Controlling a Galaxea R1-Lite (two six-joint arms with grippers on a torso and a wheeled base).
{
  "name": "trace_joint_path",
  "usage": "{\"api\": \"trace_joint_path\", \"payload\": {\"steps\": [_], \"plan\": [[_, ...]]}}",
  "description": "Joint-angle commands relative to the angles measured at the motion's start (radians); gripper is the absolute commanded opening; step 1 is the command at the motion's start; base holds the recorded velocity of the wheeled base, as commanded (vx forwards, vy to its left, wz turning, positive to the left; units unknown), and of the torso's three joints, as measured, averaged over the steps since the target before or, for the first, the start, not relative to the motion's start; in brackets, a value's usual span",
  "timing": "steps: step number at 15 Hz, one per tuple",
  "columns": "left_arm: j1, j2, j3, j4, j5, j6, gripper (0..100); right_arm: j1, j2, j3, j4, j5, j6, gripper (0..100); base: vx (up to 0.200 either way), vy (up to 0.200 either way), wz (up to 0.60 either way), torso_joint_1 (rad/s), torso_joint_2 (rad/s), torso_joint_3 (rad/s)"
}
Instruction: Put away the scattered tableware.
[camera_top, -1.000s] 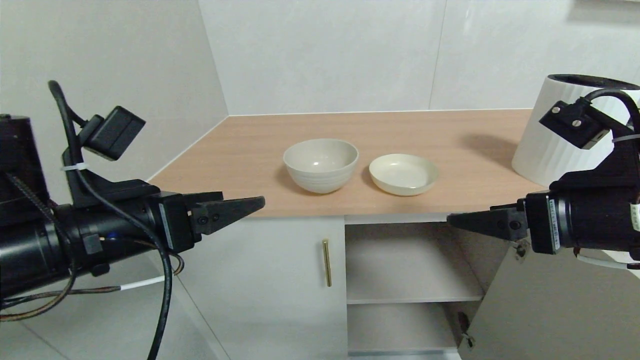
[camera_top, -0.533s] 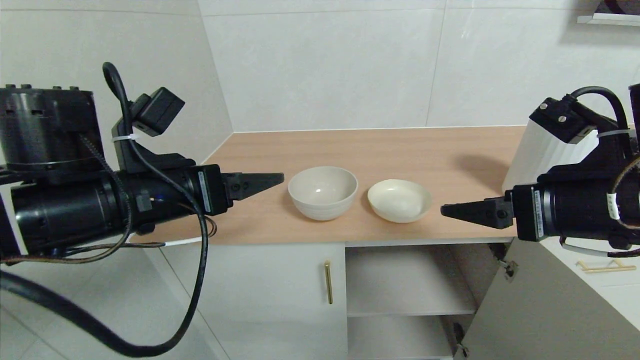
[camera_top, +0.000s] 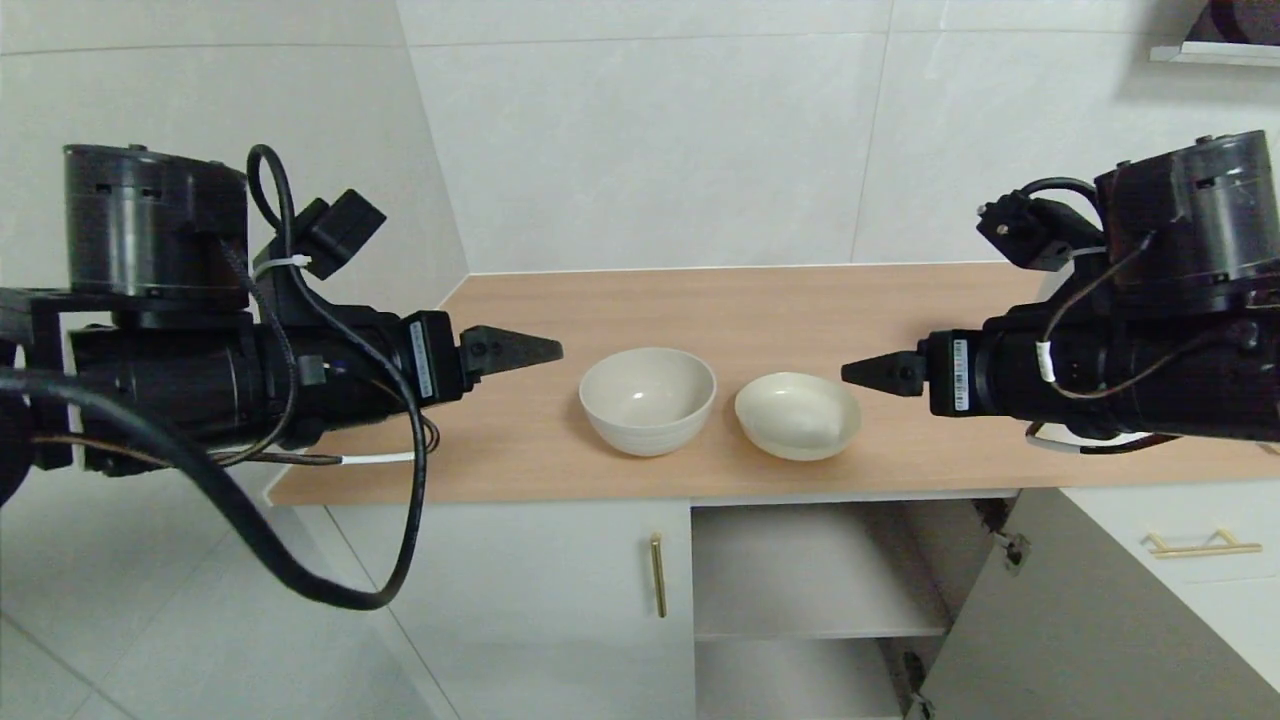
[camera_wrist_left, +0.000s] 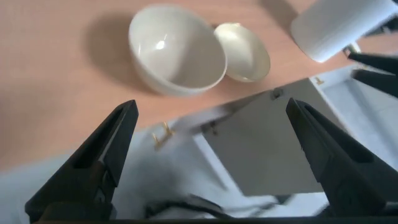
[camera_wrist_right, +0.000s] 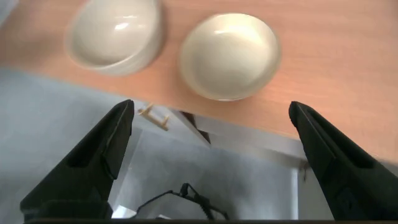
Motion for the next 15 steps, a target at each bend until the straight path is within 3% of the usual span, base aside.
{"api": "trace_joint_path", "payload": {"steps": [1, 4, 7, 10, 12, 15], "plan": [[-0.017, 0.068, -0.076, 0.065, 0.05, -0.052, 100, -0.005, 0.084, -0.056, 0.037, -0.011, 0.025, 100, 0.0, 0.0, 0.0, 0.0, 0.0, 0.0], [-0.067, 0.212, -0.105, 0.053, 0.167, -0.112, 100, -0.068, 0.167, -0.111, 0.017, -0.021, 0.122, 100, 0.0, 0.0, 0.0, 0.0, 0.0, 0.0], [-0.087, 0.319, -0.132, -0.016, 0.226, -0.188, 100, -0.088, 0.205, -0.131, 0.014, -0.036, 0.145, 100, 0.0, 0.0, 0.0, 0.0, 0.0, 0.0], [-0.087, 0.375, -0.149, -0.044, 0.257, -0.212, 100, -0.09, 0.239, -0.14, -0.003, -0.037, 0.149, 100, 0.0, 0.0, 0.0, 0.0, 0.0, 0.0], [-0.087, 0.41, -0.174, -0.062, 0.273, -0.258, 100, -0.09, 0.242, -0.14, -0.003, -0.037, 0.149, 100, 0.0, 0.0, 0.0, 0.0, 0.0, 0.0], [-0.084, 0.457, -0.197, -0.062, 0.282, -0.268, 100, -0.09, 0.242, -0.137, -0.003, -0.036, 0.148, 100, 0.0, 0.0, 0.0, 0.0, 0.0, 0.0]]}}
